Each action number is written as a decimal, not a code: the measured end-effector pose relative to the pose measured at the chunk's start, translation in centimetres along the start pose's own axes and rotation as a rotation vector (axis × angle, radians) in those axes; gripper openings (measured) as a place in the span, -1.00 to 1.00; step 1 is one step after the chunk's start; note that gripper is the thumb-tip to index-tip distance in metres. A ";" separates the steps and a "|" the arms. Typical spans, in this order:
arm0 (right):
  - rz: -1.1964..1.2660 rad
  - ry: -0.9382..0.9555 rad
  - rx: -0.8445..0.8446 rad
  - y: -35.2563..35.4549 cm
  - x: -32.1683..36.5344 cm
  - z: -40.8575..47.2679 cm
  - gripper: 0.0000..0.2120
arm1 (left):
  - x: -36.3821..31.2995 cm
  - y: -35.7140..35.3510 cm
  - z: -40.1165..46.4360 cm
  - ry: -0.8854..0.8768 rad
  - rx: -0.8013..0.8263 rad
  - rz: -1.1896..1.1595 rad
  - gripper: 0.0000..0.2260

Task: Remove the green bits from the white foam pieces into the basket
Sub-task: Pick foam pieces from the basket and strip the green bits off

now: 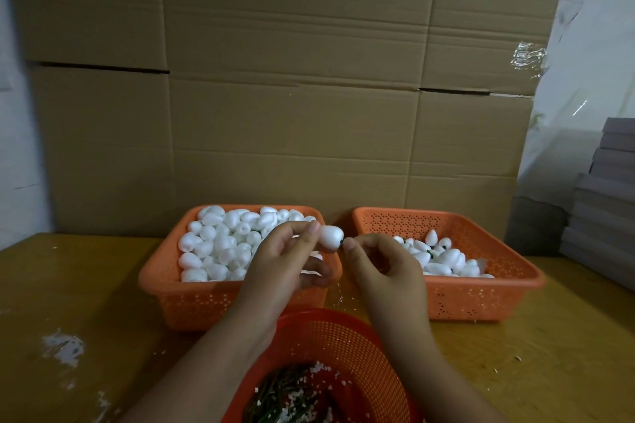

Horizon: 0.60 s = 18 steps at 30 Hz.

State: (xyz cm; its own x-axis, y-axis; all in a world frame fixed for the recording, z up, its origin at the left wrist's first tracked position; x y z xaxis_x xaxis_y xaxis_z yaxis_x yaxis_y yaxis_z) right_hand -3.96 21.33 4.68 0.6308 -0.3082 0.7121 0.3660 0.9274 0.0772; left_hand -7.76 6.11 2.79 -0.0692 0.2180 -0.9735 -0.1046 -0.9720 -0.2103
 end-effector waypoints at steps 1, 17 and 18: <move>-0.008 -0.033 -0.002 0.4 -0.1 0.3 -0.81 | -0.3 0.4 0.1 -0.015 -0.032 0.027 -0.83; 0.263 -0.537 -0.305 8.1 -6.8 1.6 -0.65 | -2.1 7.4 2.7 -0.074 -0.385 1.190 -0.87; 0.254 -0.527 -0.294 7.9 -6.9 1.6 -0.57 | -1.7 7.5 2.8 -0.058 -0.370 1.235 -0.87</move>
State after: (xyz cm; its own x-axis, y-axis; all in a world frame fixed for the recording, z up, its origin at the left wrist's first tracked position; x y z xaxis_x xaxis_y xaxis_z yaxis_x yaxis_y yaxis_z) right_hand -6.52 31.16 1.53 0.3295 0.1274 0.9355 0.4685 0.8382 -0.2792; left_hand -11.24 -1.28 3.11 0.0337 -0.8431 -0.5368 0.3384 -0.4957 0.7999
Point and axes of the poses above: each hand's wrist, its own z-axis towards the middle knuckle, its own y-axis out of the back of the hand, x = y × z, the point moved 10 cm from there along z, towards the middle knuckle, and after that the axes turned 11 degrees about y, right-handed, at the moved point
